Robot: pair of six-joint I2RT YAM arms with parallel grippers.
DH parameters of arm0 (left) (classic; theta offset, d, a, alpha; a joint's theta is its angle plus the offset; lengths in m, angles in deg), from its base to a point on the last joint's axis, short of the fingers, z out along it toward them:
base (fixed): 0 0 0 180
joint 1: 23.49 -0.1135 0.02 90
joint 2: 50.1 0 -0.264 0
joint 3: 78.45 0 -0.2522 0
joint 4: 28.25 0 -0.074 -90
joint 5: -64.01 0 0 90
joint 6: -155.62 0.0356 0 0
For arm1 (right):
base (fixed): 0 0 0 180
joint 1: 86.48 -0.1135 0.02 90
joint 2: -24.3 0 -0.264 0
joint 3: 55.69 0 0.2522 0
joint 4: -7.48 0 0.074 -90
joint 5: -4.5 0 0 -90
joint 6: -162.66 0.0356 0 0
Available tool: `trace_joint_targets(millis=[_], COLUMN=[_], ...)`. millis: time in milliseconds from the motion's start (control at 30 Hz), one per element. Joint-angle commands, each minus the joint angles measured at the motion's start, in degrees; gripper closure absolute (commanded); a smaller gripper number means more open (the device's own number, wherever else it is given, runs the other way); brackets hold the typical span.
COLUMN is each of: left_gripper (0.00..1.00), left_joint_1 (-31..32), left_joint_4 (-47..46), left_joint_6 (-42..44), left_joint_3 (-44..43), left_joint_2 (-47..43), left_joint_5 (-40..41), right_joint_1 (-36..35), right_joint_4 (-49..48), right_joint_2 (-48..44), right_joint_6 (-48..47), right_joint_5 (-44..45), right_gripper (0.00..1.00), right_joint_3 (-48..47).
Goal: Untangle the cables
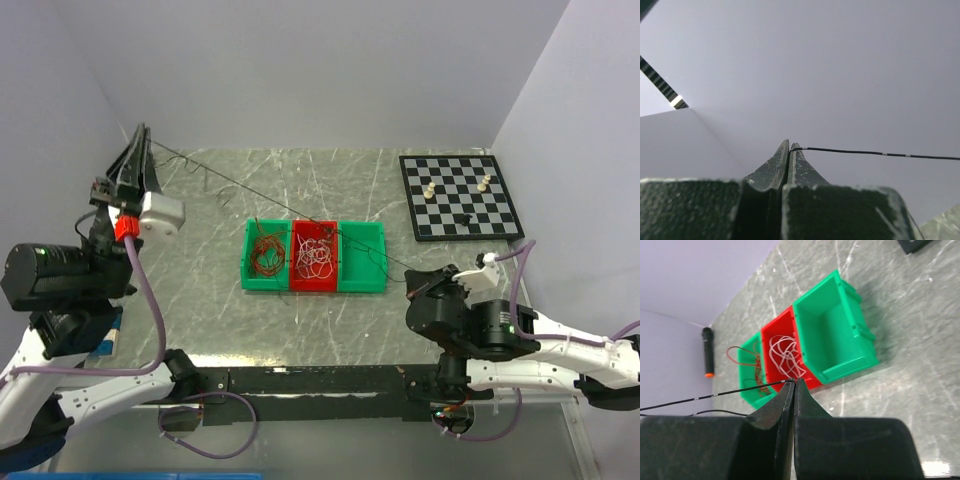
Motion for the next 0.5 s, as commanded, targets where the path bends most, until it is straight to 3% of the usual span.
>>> trace_joint_targets(millis=[0,100,167,233,267,367,467], left_gripper=[0.99,0.96,0.94,0.97,0.97,0.94,0.95], left_joint_1=[-1.64,-1.73,-2.51,-3.66,-4.10,-4.19,-4.19], left_joint_4=[-19.65,-4.15,11.60,21.27,24.63,33.17,35.83], left_joint_6=[4.23,-1.64,-6.48,-10.09,-12.28,-15.63,-17.65], left_joint_3=[-13.19,-15.65,-13.92,-10.15,-8.39,-3.99,-0.91], left_joint_2=[-1.40,-1.48,-2.71,-4.64,-5.43,-6.58,-5.53], left_joint_5=[9.01,5.15,-2.38,-11.16,-15.04,-27.79,-33.53], right_joint_1=[1.43,1.43,1.34,1.26,1.26,1.34,1.26], right_joint_4=[22.74,14.34,-3.87,-24.54,-31.77,-43.25,-42.49], right_joint_2=[-0.79,-1.40,-5.07,-11.04,-13.51,-17.31,-13.38], right_joint_6=[-2.92,-11.85,-32.08,-52.15,-57.37,-65.58,-67.27], right_joint_5=[0.71,0.63,-1.99,-8.22,-10.69,-19.04,-21.70], right_gripper=[1.00,1.00,1.00,0.98,0.97,0.87,0.82], right_joint_3=[1.98,1.98,4.25,9.16,11.62,15.07,12.80])
